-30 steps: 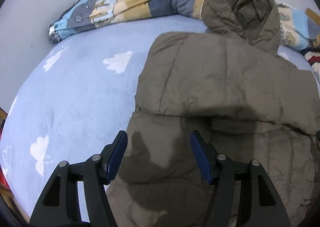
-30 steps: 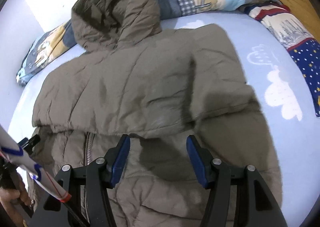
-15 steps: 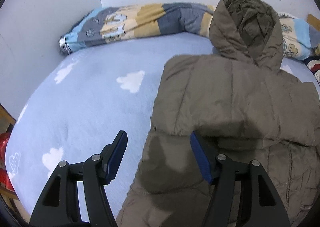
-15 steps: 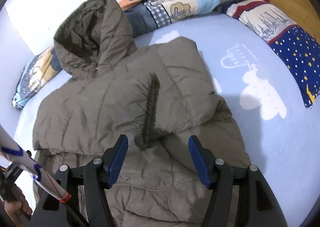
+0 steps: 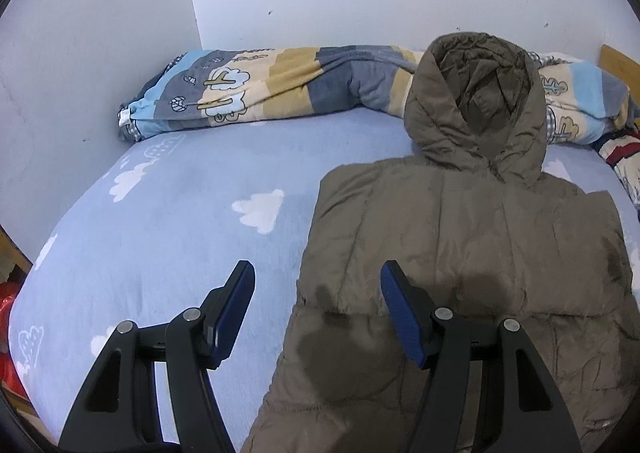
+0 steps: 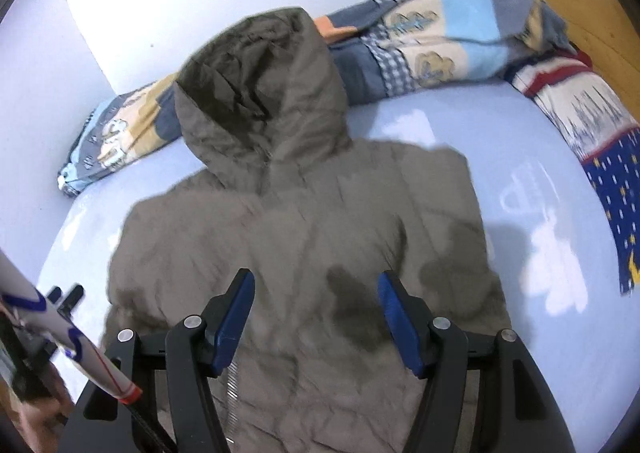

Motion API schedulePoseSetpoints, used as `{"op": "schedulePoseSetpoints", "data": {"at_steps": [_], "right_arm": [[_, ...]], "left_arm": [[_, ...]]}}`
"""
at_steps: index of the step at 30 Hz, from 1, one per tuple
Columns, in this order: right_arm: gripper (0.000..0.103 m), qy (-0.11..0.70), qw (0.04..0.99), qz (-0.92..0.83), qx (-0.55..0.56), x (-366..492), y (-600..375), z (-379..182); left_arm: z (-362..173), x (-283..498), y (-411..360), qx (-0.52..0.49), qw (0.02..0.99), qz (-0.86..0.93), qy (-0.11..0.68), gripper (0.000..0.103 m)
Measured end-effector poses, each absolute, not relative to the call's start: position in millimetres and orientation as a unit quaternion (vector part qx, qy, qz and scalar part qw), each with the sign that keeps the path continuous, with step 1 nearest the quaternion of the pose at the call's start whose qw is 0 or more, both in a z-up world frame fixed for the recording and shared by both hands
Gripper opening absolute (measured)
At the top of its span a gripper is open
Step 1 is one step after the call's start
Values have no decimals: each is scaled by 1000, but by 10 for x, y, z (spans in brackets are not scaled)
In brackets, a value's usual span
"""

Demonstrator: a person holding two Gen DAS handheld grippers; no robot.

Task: Fold large clothes
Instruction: 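Move the right gripper to the jacket hood and grasp it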

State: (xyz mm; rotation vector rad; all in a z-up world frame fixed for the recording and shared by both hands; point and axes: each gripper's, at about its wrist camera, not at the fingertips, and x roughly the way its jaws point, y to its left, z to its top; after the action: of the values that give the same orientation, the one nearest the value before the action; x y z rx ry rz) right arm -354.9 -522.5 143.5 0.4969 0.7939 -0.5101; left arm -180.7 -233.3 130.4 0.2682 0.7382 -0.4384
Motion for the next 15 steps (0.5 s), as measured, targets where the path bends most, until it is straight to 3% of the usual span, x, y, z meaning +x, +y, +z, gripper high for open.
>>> {"op": "schedulePoseSetpoints", "data": {"at_steps": [6,15], "right_arm": [[75,383,868,-227,220,-3052,-5297,1844],[75,393,868,-225,204,-2363,-5510,2020]], "left_arm": [[1473,-1790,-2305,110,907,-227,338,65],[1522,-1764,-2401,103,902,-251,335,67]]}}
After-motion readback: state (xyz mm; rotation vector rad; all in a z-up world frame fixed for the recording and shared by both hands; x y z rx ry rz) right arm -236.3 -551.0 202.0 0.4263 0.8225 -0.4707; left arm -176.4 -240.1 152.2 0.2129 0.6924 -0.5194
